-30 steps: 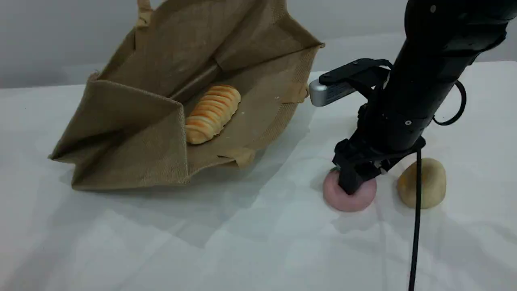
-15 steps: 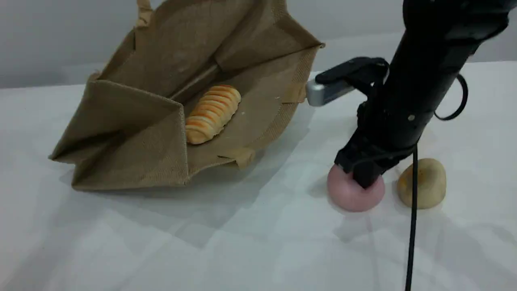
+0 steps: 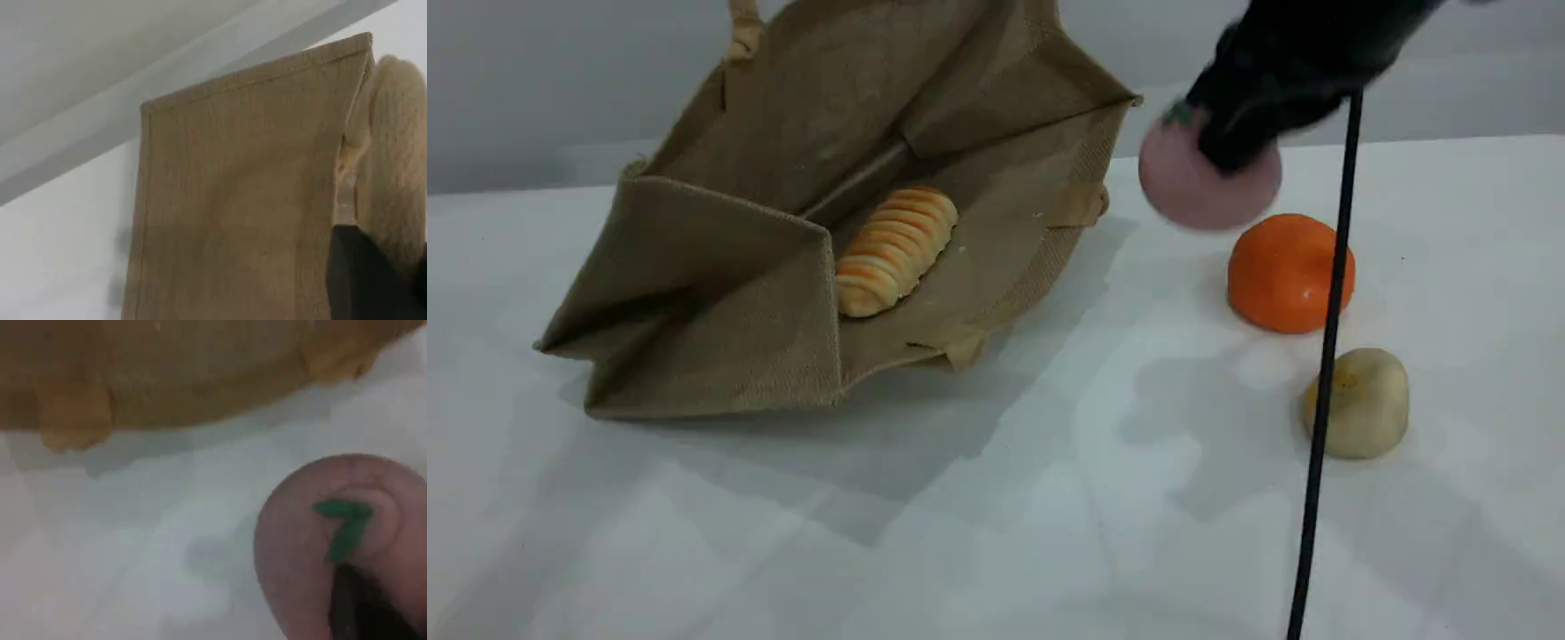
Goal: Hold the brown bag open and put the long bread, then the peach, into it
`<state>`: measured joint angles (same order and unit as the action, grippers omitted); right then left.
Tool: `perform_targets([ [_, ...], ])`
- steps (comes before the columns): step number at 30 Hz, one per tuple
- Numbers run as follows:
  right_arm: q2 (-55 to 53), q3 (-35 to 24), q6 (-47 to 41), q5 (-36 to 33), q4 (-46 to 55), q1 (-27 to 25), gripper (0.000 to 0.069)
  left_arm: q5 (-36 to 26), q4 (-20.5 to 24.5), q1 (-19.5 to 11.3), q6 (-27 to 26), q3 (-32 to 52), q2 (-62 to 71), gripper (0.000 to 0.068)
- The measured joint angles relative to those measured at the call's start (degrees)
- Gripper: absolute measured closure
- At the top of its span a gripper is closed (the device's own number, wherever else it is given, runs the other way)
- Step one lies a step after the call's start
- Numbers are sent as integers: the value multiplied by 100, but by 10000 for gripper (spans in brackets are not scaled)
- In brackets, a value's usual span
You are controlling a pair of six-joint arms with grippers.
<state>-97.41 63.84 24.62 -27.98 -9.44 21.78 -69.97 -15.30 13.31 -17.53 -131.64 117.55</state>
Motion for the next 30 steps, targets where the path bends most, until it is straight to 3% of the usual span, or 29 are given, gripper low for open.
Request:
perform_targets([
  [9,77,0,493,712,-777,27,673,0,4,0,0,0,0,601],
  [17,-182,44,1382,1404,-986,591,673,0,4,0,0,0,0,601],
  [30,-1898,1629,1366,1373,-1266,1135,673,6,13,0,0,0,0,601],
])
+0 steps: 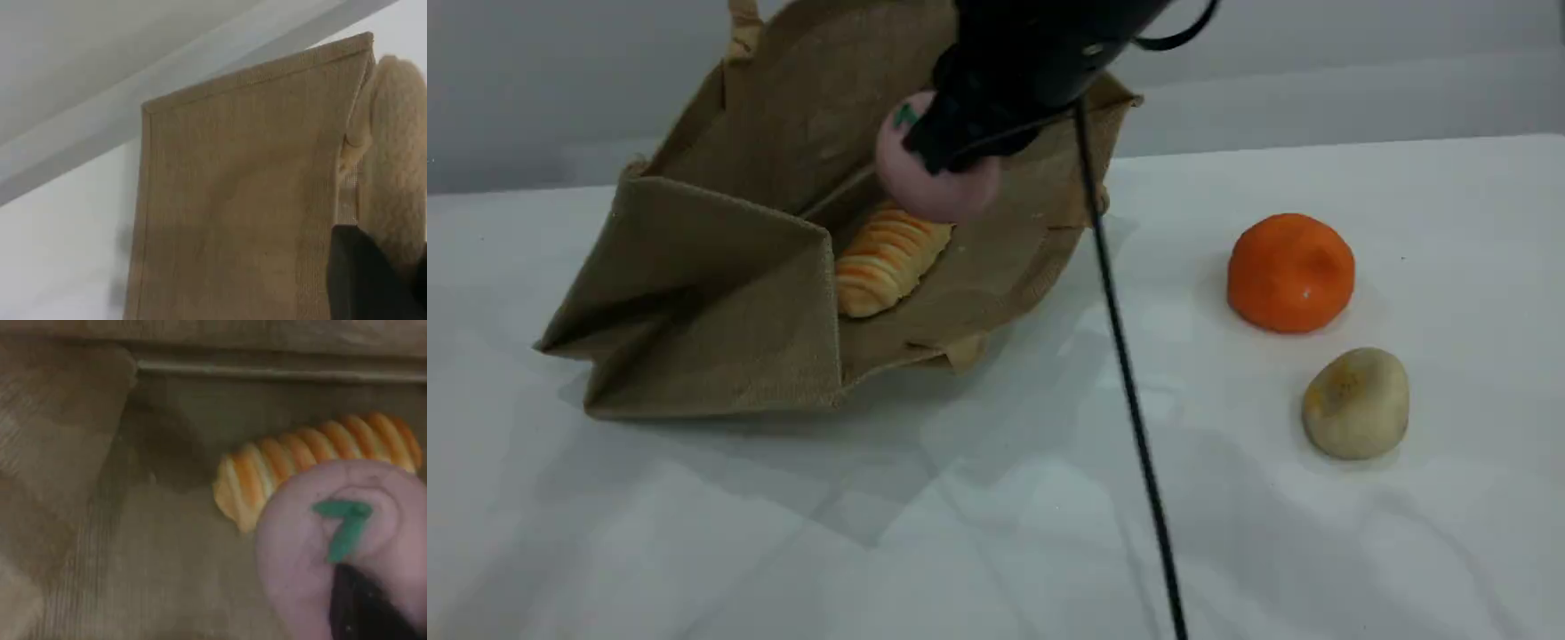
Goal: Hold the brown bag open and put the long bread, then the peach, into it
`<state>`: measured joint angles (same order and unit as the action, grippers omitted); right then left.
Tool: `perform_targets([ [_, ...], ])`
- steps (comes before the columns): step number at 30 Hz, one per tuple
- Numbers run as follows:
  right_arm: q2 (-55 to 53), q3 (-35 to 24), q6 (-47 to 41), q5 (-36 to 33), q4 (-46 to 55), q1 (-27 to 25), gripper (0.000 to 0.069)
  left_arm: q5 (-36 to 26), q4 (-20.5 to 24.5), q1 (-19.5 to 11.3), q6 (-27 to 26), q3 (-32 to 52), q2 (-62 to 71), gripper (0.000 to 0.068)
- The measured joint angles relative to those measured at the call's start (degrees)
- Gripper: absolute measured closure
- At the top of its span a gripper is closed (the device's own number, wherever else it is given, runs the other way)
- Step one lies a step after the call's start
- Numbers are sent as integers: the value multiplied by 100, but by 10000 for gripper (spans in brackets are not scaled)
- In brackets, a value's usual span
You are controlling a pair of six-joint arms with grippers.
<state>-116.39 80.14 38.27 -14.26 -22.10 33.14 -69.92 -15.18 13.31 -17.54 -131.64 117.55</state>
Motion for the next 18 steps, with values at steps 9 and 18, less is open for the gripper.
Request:
perform_targets([
  [9,-945,1066,40,-49,-206,176,669,-5,1,0,0,0,0,601],
  [18,-1107,1235,41,-22,-808,176,492,-5,1,0,0,0,0,601],
])
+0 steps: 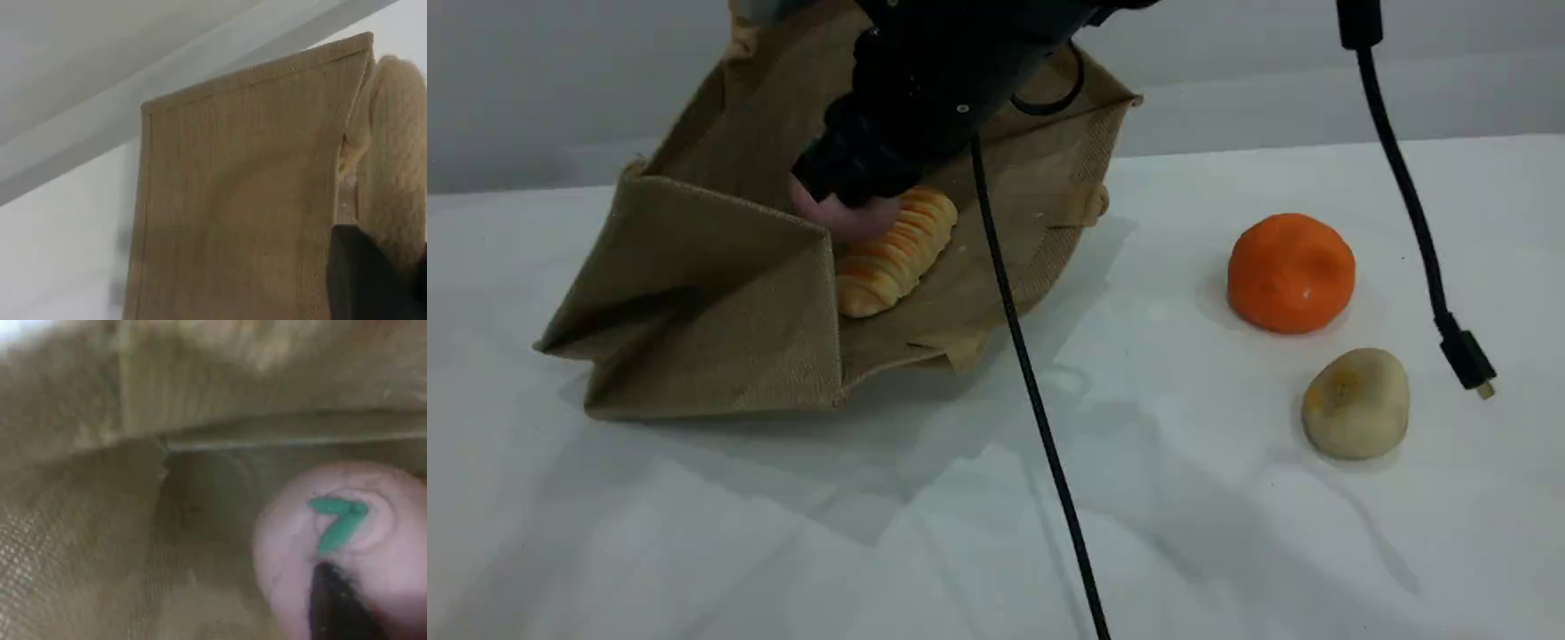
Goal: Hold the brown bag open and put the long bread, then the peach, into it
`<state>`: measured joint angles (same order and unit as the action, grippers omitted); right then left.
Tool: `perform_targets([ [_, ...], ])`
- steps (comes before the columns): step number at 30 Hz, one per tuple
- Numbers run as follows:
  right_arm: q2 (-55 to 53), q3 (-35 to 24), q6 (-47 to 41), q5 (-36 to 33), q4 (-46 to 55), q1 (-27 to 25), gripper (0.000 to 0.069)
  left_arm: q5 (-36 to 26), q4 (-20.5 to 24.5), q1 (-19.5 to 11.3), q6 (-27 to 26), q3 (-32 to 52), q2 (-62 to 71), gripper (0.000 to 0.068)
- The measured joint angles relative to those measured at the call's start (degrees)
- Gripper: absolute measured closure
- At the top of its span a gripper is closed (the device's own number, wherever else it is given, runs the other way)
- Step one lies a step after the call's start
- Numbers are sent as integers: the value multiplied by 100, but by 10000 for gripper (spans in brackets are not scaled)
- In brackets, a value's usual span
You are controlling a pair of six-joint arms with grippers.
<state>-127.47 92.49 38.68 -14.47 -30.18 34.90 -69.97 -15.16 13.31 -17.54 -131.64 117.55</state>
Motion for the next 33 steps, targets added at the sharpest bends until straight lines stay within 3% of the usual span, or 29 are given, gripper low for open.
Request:
perform_targets([
  [5,34,0,0,-75,-30,-5,251,0,0,0,0,0,0,601],
  [8,124,0,0,-139,31,-5,169,0,0,0,0,0,0,601],
  [17,828,-5,-421,-975,525,-418,148,0,0,0,0,0,0,601],
  [33,2170,-5,-1401,-2424,1032,-2428,145,0,-5,0,0,0,0,601],
])
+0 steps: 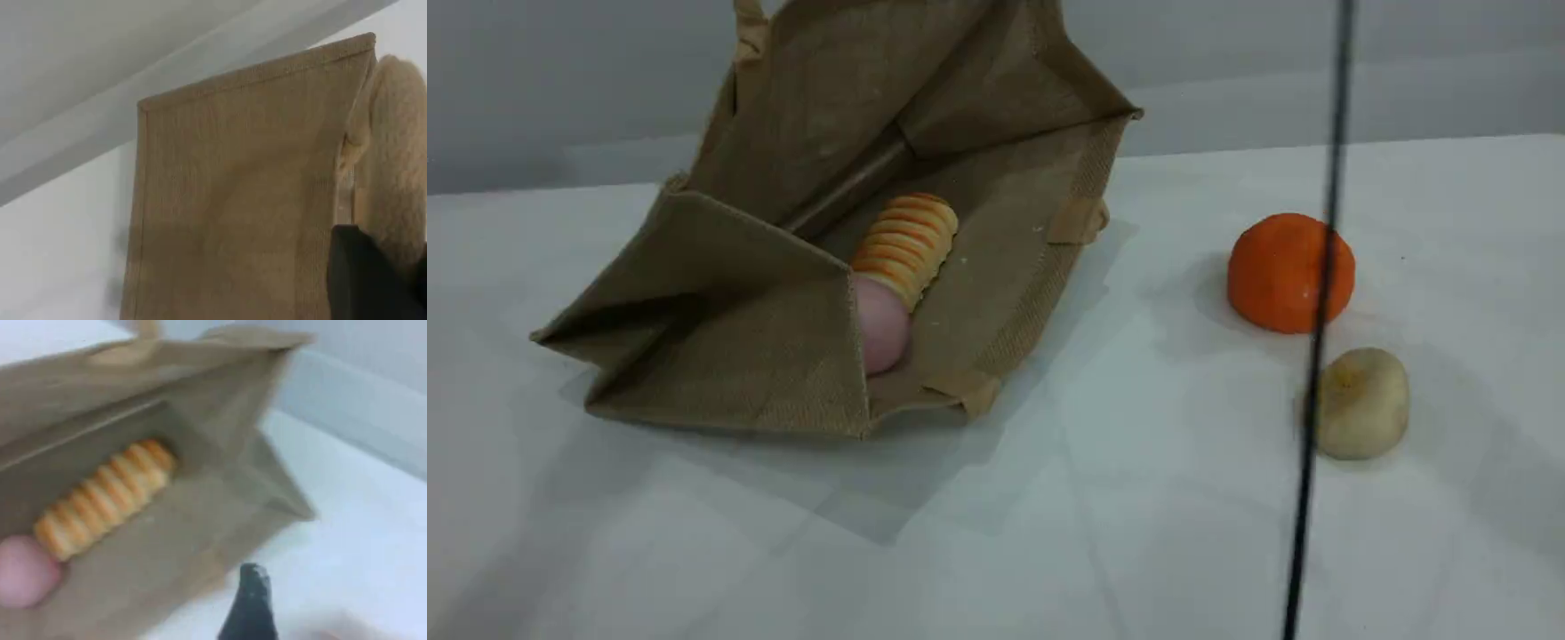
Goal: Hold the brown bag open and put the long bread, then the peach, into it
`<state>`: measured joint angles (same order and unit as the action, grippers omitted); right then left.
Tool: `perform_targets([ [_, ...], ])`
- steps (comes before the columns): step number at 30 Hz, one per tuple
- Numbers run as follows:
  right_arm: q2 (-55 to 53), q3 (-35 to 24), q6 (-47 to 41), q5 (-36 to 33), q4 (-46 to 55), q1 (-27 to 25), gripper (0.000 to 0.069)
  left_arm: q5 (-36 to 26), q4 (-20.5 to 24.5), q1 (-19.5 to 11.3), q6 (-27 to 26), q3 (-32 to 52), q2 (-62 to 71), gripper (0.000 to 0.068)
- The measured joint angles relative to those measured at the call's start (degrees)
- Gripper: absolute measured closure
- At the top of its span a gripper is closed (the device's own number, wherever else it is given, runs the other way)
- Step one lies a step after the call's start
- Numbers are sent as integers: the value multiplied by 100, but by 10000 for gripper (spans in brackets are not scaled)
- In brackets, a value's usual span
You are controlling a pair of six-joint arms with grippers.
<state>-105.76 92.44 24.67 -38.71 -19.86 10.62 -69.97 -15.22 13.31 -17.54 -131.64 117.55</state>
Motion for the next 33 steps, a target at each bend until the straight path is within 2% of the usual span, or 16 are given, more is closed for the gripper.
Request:
perform_targets([
  [6,421,0,-97,-106,161,-509,145,0,-5,0,0,0,0,601],
  [11,531,0,-129,-106,222,-657,145,0,-82,0,0,0,0,586],
  [14,535,0,-175,-93,221,-663,144,13,-241,0,0,0,0,512],
  [20,541,0,-175,-133,215,-663,143,28,-103,0,0,0,0,225],
  [23,634,0,-217,-254,215,-663,143,21,30,0,0,0,0,131],
  [25,762,0,-217,-294,215,-663,143,16,203,0,0,0,-27,105],
  [29,1173,0,-339,-532,285,-663,143,-10,538,0,104,0,-230,96],
  [33,1751,0,-587,-936,605,-663,143,-10,643,0,322,0,-588,95],
])
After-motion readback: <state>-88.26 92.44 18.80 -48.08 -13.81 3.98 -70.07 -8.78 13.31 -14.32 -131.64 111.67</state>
